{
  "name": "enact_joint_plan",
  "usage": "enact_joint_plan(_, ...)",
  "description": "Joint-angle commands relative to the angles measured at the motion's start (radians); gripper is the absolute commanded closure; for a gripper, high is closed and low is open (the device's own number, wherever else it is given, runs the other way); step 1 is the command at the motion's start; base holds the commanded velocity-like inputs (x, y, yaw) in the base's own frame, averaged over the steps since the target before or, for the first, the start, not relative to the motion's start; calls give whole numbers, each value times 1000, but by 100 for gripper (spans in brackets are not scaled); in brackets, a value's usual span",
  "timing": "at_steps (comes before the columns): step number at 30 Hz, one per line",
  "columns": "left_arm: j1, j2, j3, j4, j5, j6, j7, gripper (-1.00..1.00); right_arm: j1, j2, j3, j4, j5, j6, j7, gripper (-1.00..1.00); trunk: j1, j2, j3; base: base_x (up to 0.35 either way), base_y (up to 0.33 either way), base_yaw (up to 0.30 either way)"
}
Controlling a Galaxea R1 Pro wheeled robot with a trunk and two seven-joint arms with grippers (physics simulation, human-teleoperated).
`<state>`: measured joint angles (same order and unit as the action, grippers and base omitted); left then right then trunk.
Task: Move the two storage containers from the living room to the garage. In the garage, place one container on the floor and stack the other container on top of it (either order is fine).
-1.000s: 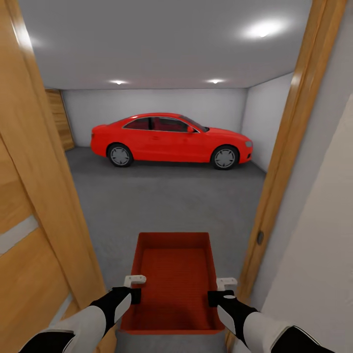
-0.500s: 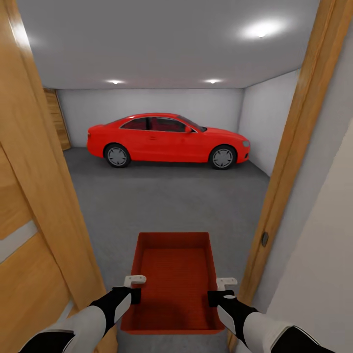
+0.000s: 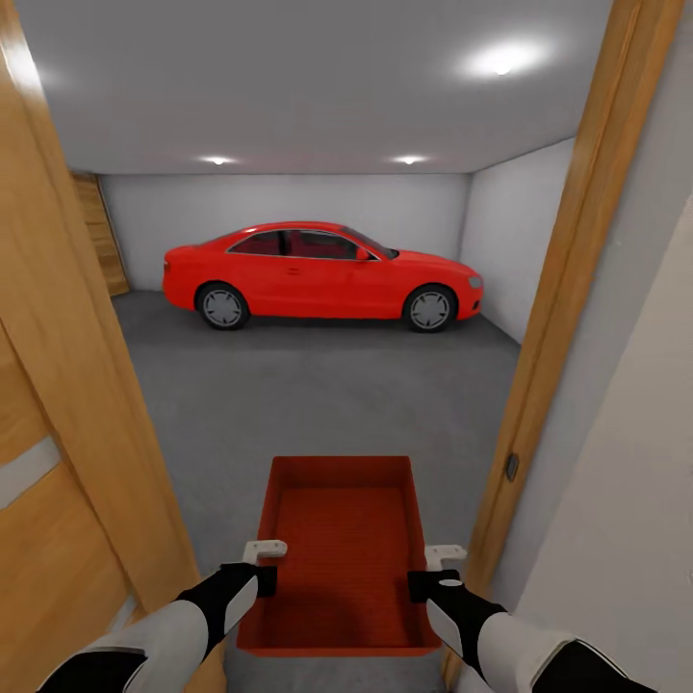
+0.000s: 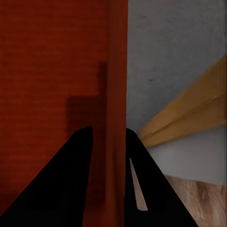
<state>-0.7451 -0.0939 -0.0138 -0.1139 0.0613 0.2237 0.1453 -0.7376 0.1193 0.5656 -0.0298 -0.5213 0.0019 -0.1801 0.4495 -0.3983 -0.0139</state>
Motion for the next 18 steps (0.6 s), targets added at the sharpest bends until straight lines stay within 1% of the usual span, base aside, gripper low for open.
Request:
enact_joint_plan(1, 0, -1, -9, -6, 11, -1, 3, 100, 0, 7, 20, 3, -26, 1, 2, 100, 1, -2, -1, 0, 0, -174)
enact_joint_plan(5, 0, -1, -9, -7, 11, -1, 3, 100, 0, 7, 20, 2, -26, 1, 2, 100, 1, -2, -1, 0, 0, -56)
enact_joint_plan(18, 0, -1, -9, -6, 11, -1, 3, 100, 0, 5, 19, 3, -28, 1, 2, 100, 1, -2, -1, 0, 0, -2)
